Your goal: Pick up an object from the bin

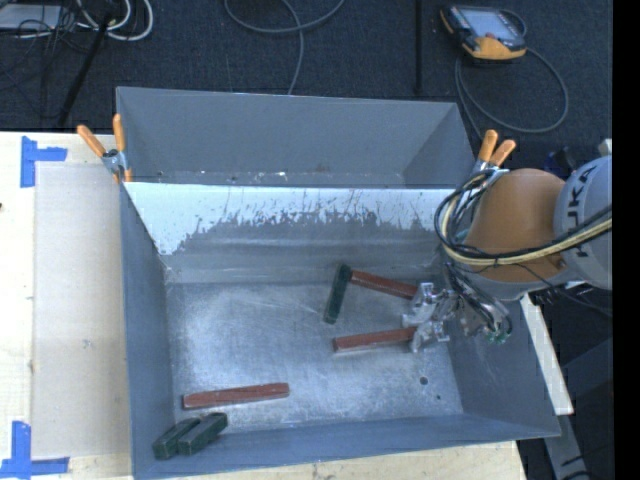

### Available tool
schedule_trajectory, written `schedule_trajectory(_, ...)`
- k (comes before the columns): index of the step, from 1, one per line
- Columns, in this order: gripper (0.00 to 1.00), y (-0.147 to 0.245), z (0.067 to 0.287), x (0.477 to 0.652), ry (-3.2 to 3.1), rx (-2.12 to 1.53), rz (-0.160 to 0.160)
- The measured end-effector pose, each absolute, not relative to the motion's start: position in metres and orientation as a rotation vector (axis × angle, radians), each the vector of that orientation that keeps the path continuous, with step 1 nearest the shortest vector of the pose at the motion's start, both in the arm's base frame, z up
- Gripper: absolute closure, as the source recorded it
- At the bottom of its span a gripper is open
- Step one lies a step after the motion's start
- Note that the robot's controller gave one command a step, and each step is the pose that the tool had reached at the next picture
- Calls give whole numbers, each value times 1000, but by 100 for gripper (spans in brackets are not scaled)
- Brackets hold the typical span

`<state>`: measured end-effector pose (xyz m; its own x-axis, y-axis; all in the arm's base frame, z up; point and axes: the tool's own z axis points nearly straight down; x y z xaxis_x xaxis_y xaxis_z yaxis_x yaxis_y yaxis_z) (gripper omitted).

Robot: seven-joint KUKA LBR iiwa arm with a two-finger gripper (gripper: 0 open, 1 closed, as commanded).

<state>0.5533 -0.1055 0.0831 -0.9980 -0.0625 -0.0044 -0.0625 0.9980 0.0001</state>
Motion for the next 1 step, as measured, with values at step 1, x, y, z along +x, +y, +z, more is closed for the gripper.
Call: schedule_trajectory(1, 100, -105, 91, 551, 3145, -99, 3)
